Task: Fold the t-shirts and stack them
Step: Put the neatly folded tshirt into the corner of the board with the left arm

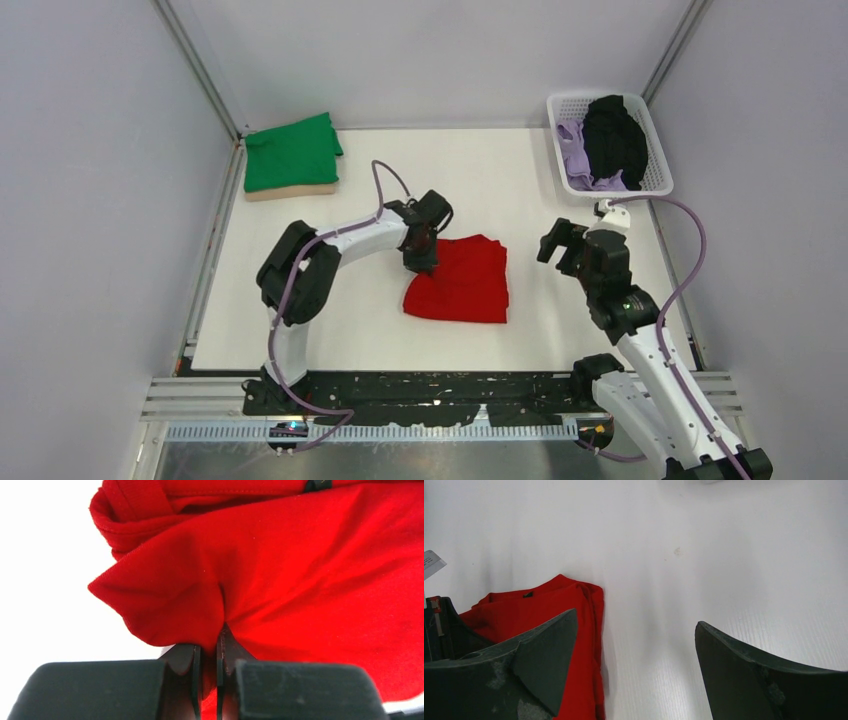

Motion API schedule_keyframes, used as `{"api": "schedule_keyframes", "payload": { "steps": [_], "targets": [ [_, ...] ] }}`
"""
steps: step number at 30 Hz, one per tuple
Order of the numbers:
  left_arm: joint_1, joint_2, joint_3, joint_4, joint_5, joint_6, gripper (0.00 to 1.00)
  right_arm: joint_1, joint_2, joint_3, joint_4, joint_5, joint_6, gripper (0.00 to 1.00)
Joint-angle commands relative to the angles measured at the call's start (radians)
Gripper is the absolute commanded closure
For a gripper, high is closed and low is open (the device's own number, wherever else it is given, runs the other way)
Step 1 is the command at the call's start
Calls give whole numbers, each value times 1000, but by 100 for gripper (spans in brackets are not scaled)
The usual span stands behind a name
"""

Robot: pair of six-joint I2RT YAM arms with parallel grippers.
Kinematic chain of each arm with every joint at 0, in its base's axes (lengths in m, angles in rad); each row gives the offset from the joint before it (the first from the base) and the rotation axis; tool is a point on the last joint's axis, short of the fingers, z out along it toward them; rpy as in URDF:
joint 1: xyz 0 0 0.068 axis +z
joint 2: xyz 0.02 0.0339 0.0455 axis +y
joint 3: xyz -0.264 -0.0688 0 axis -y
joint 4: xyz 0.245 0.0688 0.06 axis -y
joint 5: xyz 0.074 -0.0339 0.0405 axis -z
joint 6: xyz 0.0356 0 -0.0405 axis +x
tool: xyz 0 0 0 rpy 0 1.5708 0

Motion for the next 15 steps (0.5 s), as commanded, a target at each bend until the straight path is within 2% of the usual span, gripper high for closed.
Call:
{"api": "schedule_keyframes", "payload": {
  "steps": [1,7,12,15],
  "targets": [
    [-14,31,116,-203,-305,65,100,-7,-30,-6,48,43,-17,5],
    [-6,22,262,-298,-468,179,100,-8,-26,-19,54,57,-18,5],
    [22,25,349,-355,-533,250,100,-10,-27,-29,61,72,-19,5],
    [51,27,374,-350,-520,298,100,-10,-21,-34,67,84,-20,5]
  ]
}}
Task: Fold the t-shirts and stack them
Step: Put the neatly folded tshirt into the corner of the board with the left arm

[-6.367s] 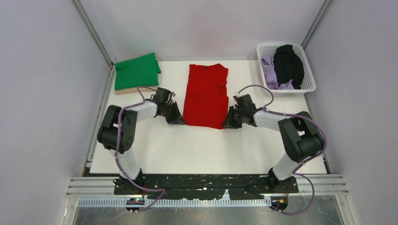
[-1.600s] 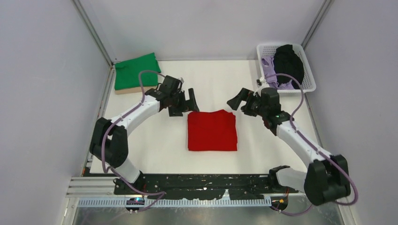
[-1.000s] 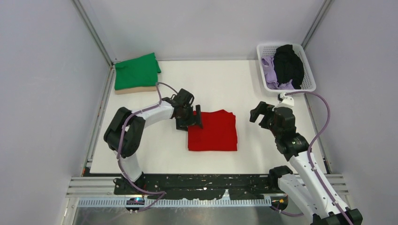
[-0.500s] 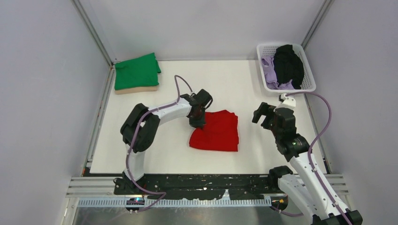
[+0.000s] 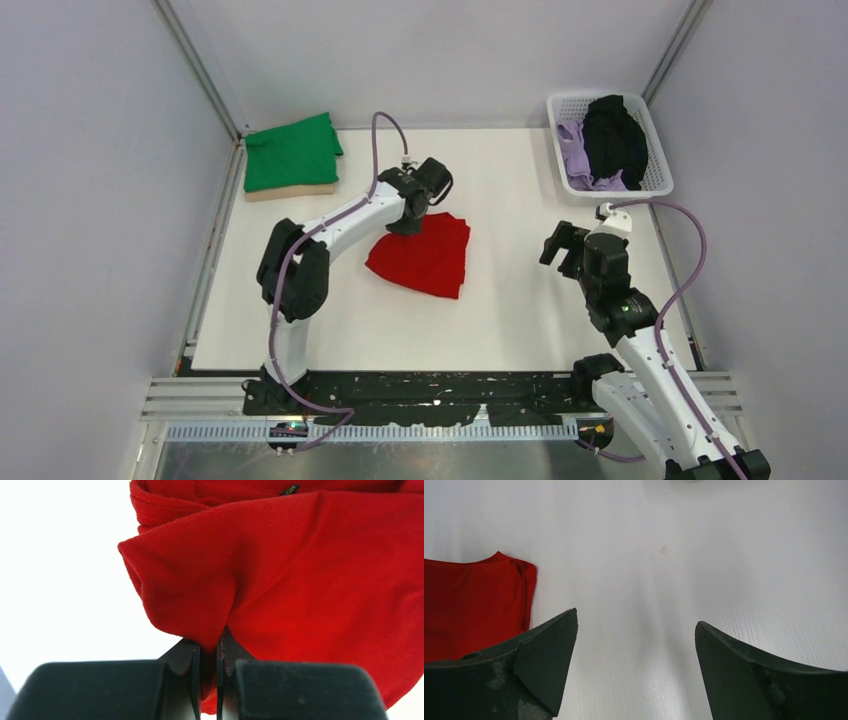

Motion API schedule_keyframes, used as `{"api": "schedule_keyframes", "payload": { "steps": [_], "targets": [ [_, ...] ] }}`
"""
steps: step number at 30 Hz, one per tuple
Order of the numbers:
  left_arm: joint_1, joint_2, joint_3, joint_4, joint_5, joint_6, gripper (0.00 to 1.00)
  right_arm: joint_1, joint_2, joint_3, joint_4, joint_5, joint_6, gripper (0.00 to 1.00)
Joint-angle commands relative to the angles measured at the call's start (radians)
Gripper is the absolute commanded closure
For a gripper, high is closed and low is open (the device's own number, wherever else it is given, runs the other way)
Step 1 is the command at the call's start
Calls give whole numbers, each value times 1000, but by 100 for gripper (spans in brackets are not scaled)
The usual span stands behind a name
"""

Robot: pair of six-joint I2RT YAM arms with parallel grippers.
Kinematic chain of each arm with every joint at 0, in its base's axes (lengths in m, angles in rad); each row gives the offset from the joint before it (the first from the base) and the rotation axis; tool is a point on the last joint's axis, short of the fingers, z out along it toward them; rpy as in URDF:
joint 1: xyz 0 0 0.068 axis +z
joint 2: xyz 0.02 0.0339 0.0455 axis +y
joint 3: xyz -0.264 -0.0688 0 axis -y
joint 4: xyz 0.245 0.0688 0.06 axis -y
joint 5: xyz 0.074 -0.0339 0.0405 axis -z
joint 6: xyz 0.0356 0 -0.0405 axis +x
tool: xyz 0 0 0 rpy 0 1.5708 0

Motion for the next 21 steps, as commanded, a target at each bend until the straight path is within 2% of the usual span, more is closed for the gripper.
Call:
{"api": "schedule_keyframes", "payload": {
  "steps": [1,9,21],
  "targets": [
    [47,-2,62,-45,-69,104,100,-4,-1,-5,63,44,-15,4],
    [124,57,172,-40,-63,189,100,-8,-9,-49,129,88,-21,5],
    [222,231,517,-88,-81,309,100,-24,5,-81,175,224,-28,5]
  ]
}}
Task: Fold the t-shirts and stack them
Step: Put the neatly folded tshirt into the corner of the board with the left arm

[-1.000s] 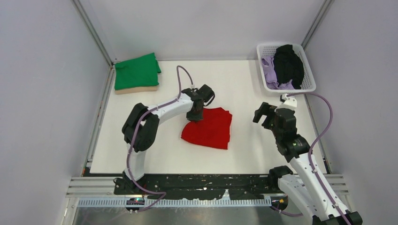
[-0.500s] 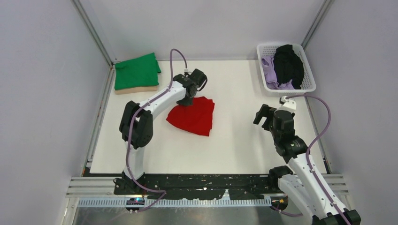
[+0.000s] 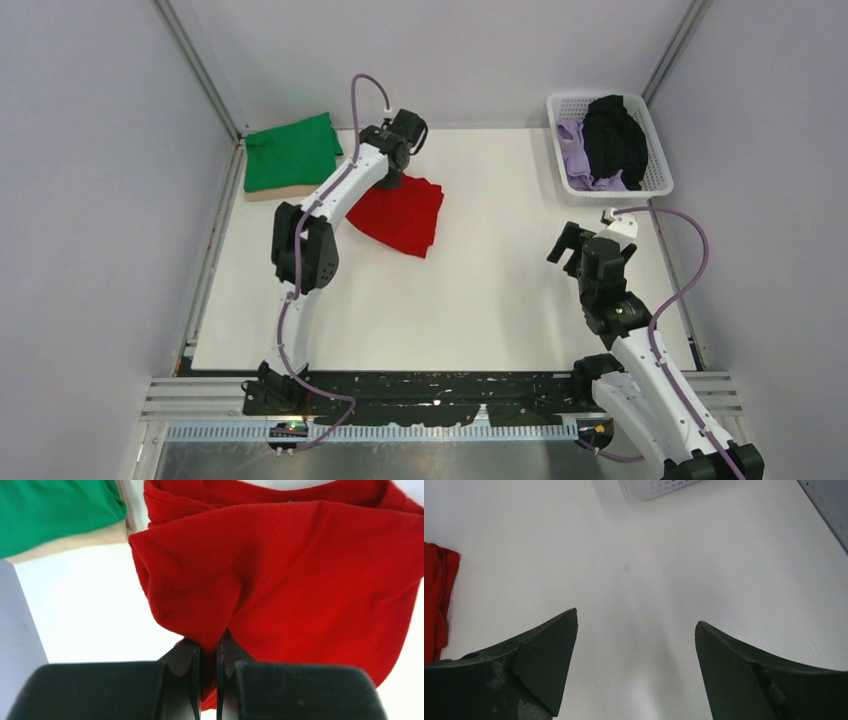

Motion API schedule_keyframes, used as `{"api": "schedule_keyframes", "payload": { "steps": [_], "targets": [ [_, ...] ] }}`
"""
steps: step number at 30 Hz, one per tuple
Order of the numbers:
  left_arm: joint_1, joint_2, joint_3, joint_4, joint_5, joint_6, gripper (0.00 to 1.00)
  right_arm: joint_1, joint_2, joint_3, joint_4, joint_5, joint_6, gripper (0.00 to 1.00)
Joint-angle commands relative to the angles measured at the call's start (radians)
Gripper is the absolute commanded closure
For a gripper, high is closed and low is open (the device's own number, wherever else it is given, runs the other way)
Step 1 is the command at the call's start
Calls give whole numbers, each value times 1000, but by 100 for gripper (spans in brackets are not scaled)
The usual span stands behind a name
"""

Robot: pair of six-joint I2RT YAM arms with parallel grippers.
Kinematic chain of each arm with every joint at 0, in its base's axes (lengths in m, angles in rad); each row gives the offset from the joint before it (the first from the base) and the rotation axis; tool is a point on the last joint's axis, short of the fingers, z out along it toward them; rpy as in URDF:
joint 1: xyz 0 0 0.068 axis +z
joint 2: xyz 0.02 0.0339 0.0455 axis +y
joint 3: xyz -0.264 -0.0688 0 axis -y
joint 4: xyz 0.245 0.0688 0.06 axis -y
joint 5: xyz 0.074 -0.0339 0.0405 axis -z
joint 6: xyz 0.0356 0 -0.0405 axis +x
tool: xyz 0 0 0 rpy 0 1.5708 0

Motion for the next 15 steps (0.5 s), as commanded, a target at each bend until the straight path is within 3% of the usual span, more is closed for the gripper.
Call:
{"api": "schedule_keyframes", "payload": {
  "steps": [1,6,15],
  "targets": [
    [38,25,127,-9,-47,79,100,-11,0,-4,65,87,-8,5],
    [84,47,198,28,-86,134,100,-18,11,-10,74,102,-12,4],
    [178,58,204,263,-184,341,100,-25,28,-17,64,137,-16,5]
  ]
}}
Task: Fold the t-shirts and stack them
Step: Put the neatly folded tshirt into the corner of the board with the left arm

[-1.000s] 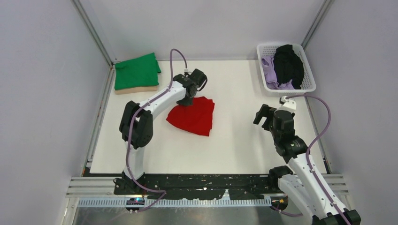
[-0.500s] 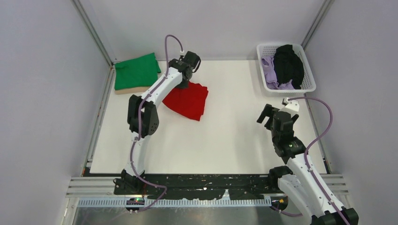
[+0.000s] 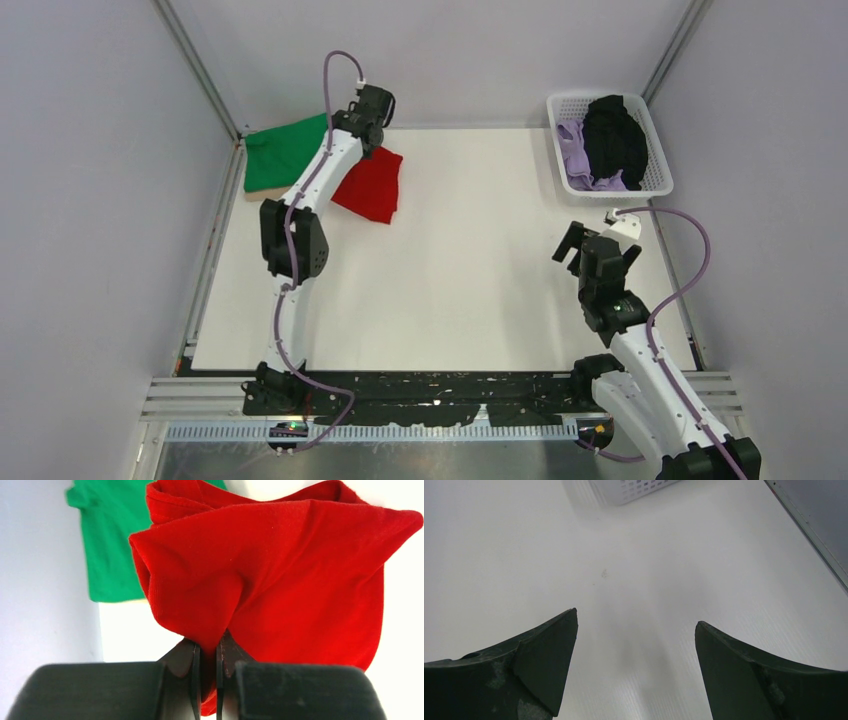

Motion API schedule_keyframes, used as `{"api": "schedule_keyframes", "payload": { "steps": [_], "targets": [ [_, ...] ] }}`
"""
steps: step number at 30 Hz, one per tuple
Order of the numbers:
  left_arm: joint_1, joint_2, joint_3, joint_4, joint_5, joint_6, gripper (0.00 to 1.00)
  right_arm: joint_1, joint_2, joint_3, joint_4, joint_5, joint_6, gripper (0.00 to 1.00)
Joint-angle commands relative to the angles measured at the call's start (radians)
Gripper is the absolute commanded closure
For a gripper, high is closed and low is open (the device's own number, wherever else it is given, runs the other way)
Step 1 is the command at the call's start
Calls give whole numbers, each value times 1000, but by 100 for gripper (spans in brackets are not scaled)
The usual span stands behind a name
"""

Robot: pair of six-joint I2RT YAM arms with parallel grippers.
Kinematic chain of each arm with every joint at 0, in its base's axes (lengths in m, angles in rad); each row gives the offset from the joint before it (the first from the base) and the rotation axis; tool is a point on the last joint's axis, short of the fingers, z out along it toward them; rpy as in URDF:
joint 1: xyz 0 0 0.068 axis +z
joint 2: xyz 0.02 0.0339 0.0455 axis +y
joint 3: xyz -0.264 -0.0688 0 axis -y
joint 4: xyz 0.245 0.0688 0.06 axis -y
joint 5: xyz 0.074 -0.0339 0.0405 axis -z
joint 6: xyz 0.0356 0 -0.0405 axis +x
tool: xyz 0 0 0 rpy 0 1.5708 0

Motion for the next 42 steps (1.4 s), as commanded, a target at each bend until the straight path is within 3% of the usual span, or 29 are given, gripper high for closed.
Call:
{"api": "schedule_keyframes", "payload": {
  "steps": [1,16,27,42],
  "targets": [
    [52,1,50,186,-98,154,100,-5,-5,-7,39,59,-10,5],
    [141,-44,85,411,-123,365,100,-5,-1,-9,24,103,-7,4],
    [185,-107,83,418,-88,282,100,-4,-24,-10,14,92,-3,5],
    [342,28,113,445,59,203,100,-5,-23,-19,18,119,-7,5]
  ]
}}
